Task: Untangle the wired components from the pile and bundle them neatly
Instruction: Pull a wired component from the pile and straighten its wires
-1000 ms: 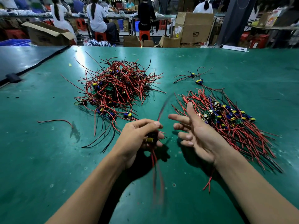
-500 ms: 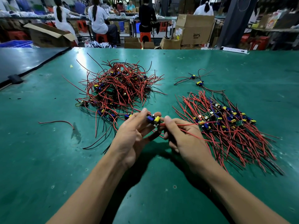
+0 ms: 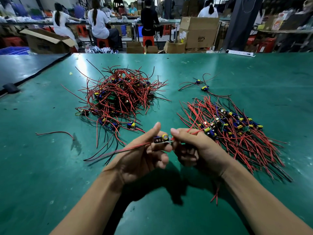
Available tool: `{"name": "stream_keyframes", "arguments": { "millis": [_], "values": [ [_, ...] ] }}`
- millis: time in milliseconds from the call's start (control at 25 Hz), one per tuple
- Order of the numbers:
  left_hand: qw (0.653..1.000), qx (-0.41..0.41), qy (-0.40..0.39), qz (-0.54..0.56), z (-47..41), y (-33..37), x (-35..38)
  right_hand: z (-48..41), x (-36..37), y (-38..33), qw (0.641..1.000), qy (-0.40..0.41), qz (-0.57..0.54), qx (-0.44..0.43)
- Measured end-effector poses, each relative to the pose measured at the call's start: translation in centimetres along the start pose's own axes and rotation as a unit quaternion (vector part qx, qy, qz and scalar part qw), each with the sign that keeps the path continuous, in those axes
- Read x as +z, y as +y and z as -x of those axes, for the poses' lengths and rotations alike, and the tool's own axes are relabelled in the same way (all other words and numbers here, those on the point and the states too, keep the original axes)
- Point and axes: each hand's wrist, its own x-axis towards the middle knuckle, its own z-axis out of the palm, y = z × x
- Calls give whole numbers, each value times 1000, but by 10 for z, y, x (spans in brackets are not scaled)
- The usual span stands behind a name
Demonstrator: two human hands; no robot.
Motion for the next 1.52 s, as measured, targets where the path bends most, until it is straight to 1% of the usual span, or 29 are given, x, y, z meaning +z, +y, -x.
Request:
{"name": "stream_keyframes", "arguments": {
  "millis": [80, 160, 280, 360, 480, 560, 640, 720, 800, 880, 920, 1000, 1040, 1080, 1160, 1240, 1360, 1440, 1520],
  "values": [
    [999, 25, -10, -30, 0, -3, 1, -3, -1, 3, 1000, 18, -12, 4],
    [998, 50, 17, -30, -3, -6, 2, -7, -2, 7, 997, 64, -36, 6],
    [990, 115, 69, -52, -9, -15, 5, -13, -6, 13, 989, 141, -50, 4],
    [984, 146, 77, -74, -12, -21, 8, -17, -8, 16, 983, 175, -51, -7],
    [980, 152, 73, -107, -13, -25, 8, -18, -11, 15, 979, 193, -63, -13],
    [984, 132, 55, -106, -13, -25, 7, -16, -11, 13, 983, 173, -57, -8],
    [991, 100, 39, -79, -13, -24, 8, -14, -10, 13, 991, 131, -24, 10],
    [994, 68, 57, -65, -13, -24, 9, -13, -8, 15, 995, 90, 3, 30],
    [991, 61, 84, -84, -14, -24, 8, -12, -6, 17, 996, 76, 27, 29],
    [984, 74, 106, -125, -15, -27, 8, -12, -4, 21, 995, 93, 37, -7],
    [979, 83, 116, -145, -16, -28, 8, -12, -5, 23, 991, 115, 56, -34],
    [968, 112, 139, -177, -17, -30, 10, -14, -7, 26, 967, 175, 164, -84],
    [963, 126, 147, -189, -17, -30, 10, -14, -8, 26, 953, 190, 218, -95],
    [960, 136, 149, -196, -17, -30, 10, -15, -7, 27, 946, 187, 246, -95],
    [958, 145, 143, -202, -17, -30, 8, -15, -5, 26, 960, 165, 213, -71],
    [959, 143, 127, -208, -15, -28, 6, -15, -5, 23, 973, 178, 141, -46],
    [961, 128, 95, -227, -15, -28, 6, -18, -12, 17, 967, 244, 61, -48],
    [961, 118, 81, -236, -15, -29, 6, -20, -18, 11, 960, 275, -21, -50],
    [960, 117, 73, -242, -15, -30, 5, -19, -20, 5, 953, 266, -143, -7]
  ]
}}
